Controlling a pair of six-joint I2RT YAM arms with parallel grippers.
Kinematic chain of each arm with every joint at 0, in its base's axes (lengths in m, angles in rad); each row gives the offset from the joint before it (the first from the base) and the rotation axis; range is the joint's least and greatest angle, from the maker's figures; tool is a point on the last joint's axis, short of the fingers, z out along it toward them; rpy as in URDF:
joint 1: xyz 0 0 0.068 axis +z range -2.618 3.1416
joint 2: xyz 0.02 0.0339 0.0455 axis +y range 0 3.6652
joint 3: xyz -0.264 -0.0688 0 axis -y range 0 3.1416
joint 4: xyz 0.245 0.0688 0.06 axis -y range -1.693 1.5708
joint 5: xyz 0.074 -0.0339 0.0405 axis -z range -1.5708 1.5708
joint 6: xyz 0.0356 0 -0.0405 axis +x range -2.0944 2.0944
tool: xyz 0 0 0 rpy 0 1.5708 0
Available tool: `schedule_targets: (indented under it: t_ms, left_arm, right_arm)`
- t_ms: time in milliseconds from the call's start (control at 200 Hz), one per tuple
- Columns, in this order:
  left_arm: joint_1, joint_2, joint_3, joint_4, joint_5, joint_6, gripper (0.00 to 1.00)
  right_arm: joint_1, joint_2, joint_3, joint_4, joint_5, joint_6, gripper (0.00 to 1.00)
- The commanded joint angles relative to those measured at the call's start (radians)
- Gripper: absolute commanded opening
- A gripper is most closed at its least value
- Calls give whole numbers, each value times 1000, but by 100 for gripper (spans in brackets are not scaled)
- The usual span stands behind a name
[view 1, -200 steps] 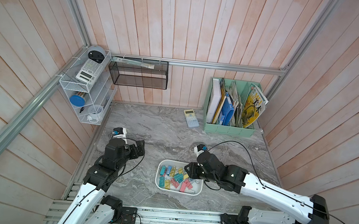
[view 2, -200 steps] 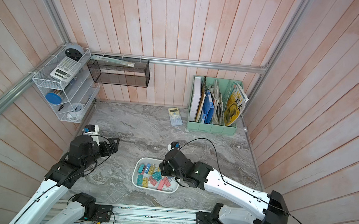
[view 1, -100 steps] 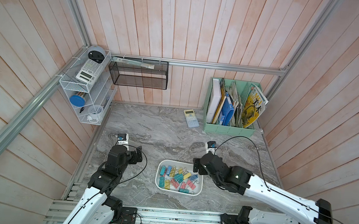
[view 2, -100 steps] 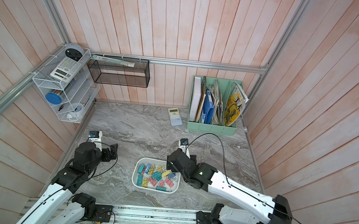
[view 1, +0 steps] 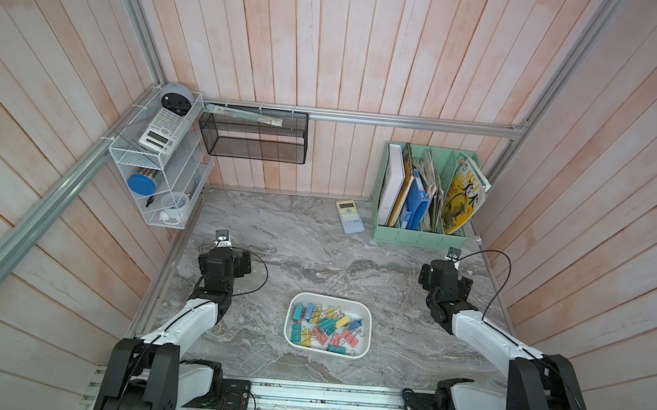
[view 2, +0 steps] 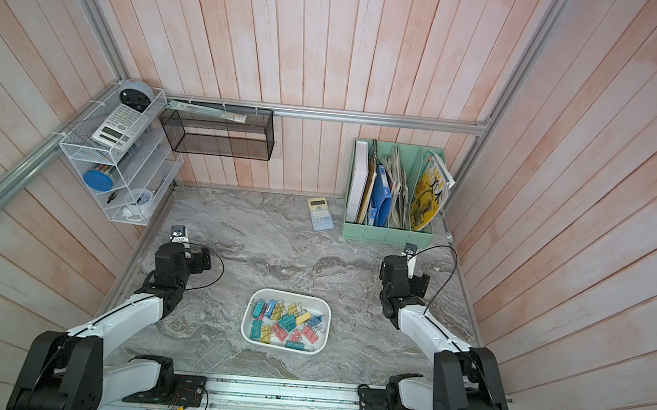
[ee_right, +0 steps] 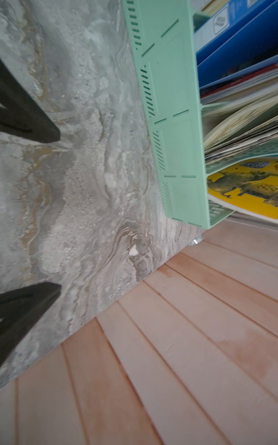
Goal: Put the binder clips in the storage box
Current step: Reset both arms
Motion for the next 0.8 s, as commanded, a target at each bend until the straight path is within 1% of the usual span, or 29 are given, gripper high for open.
schedule_targets:
  t_ms: [0, 75, 105, 125, 150, 250, 320, 440, 475, 520, 605, 665, 795]
  left_arm:
    - [26, 101, 45, 193, 39, -30, 100]
    - [44, 166, 69, 204, 24, -75, 100]
    - [45, 182, 67, 215, 22, -76, 100]
    - [45, 192, 62, 233, 22, -77, 100]
    - [45, 201, 51, 258, 28, -75, 100]
    - [45, 232, 5, 366, 55, -68, 100]
    - [45, 255, -20, 426, 59, -67, 100]
    - [45, 269, -32, 455, 72, -63, 100]
    - [45, 275, -42, 478, 101, -52, 100]
    - [45, 295, -54, 514, 148, -34, 100]
    - [45, 313, -88, 597, 159, -32, 100]
    - [45, 308, -78, 568, 174, -24, 100]
    - [46, 310, -86, 585, 184, -21, 100]
  right_arm:
    - [-65, 115, 19, 209, -129, -115, 97]
    - [-96, 180, 19, 237, -152, -88, 97]
    - [-101, 193, -11, 292, -163, -82, 97]
    - [-101, 202, -45, 364, -174, -87, 97]
    - [-112, 200, -65, 412, -203, -90, 98]
    - [-147, 167, -114, 433, -301, -79, 98]
    - [-165, 172, -149, 480, -337, -63, 98]
    - [-163, 213, -176, 594, -358, -77, 98]
    - [-163, 228, -185, 642, -359, -82, 98]
    - [-159, 241, -201, 696, -324, -79, 98]
    - [-159, 239, -204, 693, -307, -72, 98]
    - [-158, 238, -202, 687, -307, -73, 98]
    - [-158, 238, -202, 688, -307, -74, 98]
